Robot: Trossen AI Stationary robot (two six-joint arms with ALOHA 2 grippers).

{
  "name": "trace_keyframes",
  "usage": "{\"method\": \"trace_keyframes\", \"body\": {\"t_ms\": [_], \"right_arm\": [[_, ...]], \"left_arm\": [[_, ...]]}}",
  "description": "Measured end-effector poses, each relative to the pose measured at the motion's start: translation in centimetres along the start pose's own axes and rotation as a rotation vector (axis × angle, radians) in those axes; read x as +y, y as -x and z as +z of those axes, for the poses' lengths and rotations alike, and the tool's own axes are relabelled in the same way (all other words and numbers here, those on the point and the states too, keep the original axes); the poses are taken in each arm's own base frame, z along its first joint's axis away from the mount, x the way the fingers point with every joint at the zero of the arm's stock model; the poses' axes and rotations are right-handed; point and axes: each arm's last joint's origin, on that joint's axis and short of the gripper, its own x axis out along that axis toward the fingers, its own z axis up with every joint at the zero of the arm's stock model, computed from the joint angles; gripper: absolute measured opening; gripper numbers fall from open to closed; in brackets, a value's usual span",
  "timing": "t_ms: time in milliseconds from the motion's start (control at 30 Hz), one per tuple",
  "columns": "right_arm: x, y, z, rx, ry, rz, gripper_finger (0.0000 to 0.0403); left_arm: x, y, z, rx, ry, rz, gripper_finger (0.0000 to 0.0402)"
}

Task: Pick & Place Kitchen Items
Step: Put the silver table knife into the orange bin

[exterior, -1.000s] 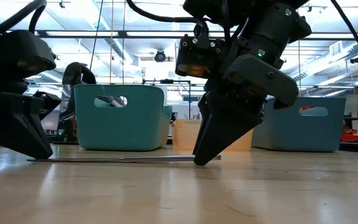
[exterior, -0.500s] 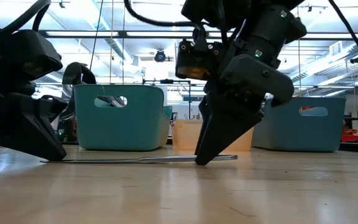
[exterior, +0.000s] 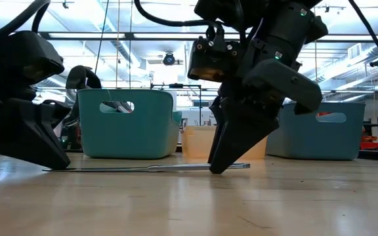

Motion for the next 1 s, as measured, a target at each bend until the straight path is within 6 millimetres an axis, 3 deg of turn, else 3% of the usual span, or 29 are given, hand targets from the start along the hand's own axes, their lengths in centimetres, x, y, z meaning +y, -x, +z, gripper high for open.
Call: {"method": "trace_keyframes", "body": {"t_ms": [233, 467, 833, 1000], "right_arm": [[0.7, 0.6, 0.1, -0.019, 0.015, -0.029, 0.0073], [1.2, 1.3, -0.1, -0.016, 0.013, -0.060, 0.0073], [1.5, 5.8, -0.3, -0.028, 0.010, -0.126, 0.0072], [1.6, 6.7, -0.1, -0.065, 0.016, -0.116, 0.0072]], "left_arm": [[-0.5, 0.8, 0.7, -0.072, -0.106, -0.038, 0.0025], [-0.8, 3.6, 2.2, -0.186, -0.140, -0.006, 0.0018], [-0.9, 8.5, 2.6, -0.372, -0.150, 0.142, 0.0005], [-0.7, 10.7, 2.8, -0.416, -0.145, 0.109, 0.0004]]}}
